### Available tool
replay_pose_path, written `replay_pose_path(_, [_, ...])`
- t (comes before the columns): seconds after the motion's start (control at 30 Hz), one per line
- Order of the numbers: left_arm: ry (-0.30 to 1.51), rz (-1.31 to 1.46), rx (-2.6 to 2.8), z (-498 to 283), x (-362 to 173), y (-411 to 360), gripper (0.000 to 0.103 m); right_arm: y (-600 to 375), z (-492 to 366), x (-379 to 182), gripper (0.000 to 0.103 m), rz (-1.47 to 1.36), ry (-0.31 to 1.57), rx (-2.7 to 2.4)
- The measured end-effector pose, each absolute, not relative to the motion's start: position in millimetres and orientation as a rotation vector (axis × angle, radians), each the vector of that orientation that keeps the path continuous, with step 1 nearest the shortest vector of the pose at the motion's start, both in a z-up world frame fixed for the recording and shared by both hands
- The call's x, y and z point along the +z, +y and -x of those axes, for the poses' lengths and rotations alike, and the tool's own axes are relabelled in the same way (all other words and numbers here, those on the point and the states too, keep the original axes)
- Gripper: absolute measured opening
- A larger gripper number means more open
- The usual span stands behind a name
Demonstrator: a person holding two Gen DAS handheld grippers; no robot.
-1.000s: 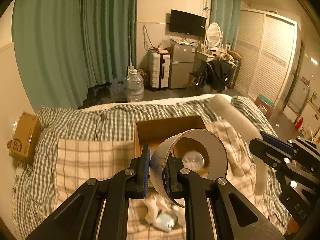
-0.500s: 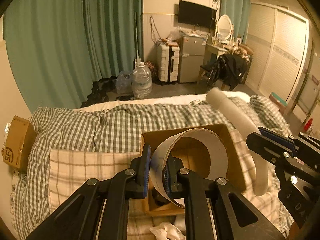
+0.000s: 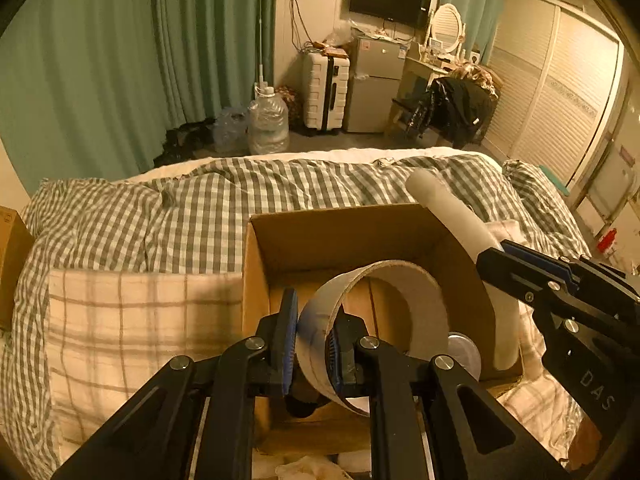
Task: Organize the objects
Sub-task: 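Carry the tube and tape roll over the box and release both inside, then grasp the lace cloth with the left tool while the right grasps the mesh sock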
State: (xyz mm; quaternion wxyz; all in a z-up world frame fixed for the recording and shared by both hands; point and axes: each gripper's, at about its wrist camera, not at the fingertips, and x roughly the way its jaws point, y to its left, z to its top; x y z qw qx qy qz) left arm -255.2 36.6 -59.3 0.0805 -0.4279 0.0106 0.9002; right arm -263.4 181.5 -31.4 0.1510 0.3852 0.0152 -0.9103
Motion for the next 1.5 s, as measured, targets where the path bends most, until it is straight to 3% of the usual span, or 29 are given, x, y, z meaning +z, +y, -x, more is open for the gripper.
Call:
replay_pose_path(0.07, [0.045,1.291,2.684,255.3,-58.7,39.3,0.042,183.8,264.3,-30.3,0.022,-1.113,0.027,-2.623])
replay_pose_path(0.1, [0.041,1.288,2.684,253.8,-57.9,39.0,0.065,184.3,263.6,-28.8,0.025,-1.113,0.026,-2.628])
replay_pose_path(0.13, [0.034,1.268,2.696,250.9,-55.5,38.8,0.079,184.3,262.6,-26.4,0.037,-1.110,0.025,-2.628])
replay_pose_path(0.17, [0.036,1.251,2.706,249.1,-52.5,39.3,0.081,183.3,260.5,-23.1,0.054,-1.104,0.026,-2.636])
replay_pose_path(0.27, [0.041,1.225,2.697,241.7,-42.6,41.3,0.081,183.6,253.1,-10.9,0.068,-1.071,0.023,-2.663])
replay_pose_path(0.43, [0.090,1.181,2.731,220.4,-13.6,38.9,0.082,184.3,230.2,21.4,0.076,-1.010,0.057,-2.716])
replay_pose_path(0.7, [0.097,1.006,2.813,159.0,53.1,25.8,0.092,199.2,166.6,85.6,0.084,-0.857,0.076,-2.799])
replay_pose_path(0.97, [0.071,0.888,2.871,95.6,80.6,12.1,0.099,210.4,93.3,122.3,0.094,-0.740,0.089,-2.859])
replay_pose_path(1.17, [0.038,0.916,2.889,70.6,53.0,1.9,0.099,210.2,69.8,98.1,0.094,-0.803,0.099,-2.844])
replay_pose_path(1.5, [0.034,1.194,2.871,82.5,-59.8,-12.9,0.099,200.7,86.2,-9.8,0.094,-1.057,0.093,-2.775])
